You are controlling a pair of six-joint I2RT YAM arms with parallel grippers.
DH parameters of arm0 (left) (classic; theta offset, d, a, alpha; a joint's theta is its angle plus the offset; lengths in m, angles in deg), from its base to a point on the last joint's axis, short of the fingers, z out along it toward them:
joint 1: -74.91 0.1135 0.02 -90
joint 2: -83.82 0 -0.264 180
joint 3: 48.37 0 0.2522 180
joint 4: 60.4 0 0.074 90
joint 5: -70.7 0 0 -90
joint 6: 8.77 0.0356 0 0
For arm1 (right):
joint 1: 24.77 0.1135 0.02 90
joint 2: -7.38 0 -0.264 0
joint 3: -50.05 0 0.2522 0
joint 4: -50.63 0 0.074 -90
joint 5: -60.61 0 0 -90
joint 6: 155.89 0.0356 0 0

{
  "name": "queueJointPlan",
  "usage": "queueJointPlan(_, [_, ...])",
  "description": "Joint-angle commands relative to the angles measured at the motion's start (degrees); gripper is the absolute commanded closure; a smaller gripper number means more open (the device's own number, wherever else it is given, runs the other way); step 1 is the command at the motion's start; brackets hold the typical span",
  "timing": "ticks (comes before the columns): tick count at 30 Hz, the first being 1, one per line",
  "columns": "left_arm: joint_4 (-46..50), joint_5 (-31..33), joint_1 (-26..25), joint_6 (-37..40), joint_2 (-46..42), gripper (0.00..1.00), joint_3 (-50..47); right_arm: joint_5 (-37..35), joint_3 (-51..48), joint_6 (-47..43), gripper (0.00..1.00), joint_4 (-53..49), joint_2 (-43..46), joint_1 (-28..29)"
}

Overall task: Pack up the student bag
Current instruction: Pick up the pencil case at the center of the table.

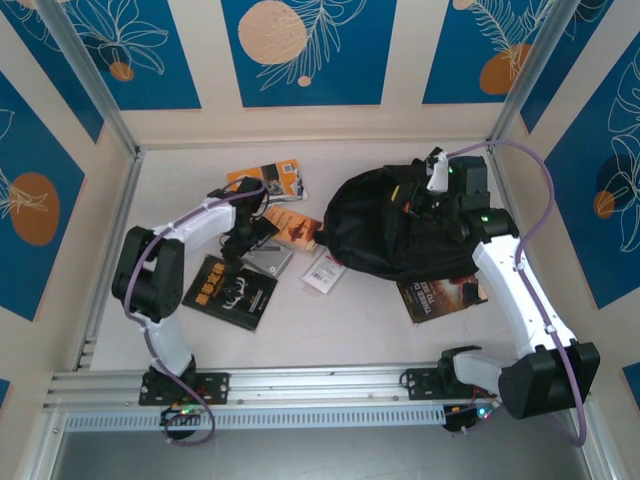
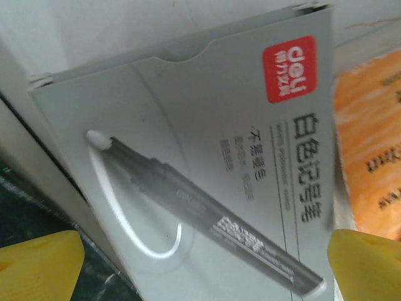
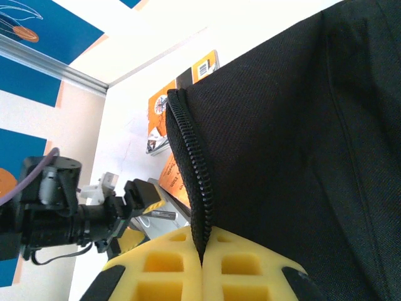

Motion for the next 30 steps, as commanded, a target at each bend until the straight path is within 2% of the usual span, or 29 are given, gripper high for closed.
queueJointPlan(1, [-0.7,-0.9,0.7,-3.1,2.1,0.01,2.3,0.0,-0.1,-0.4,1.00,1.3,1.5,0.2])
queueJointPlan(17, [-3.0,-1.2,0.7,-3.9,7.3,0.01,3.0,1.4,-0.9,-0.1,1.00,2.4,1.4,0.0])
queueJointPlan(25, [-3.2,0.4,0.7,-0.6,3.9,0.14,4.8,0.8,-0.6,-0.6,1.00,1.5,2.0,0.0])
queueJointPlan(30, [-1.5,-0.2,0.7,1.2,2.0,0.17,5.3,0.9,-0.6,-0.5,1.00,1.5,2.1,0.0])
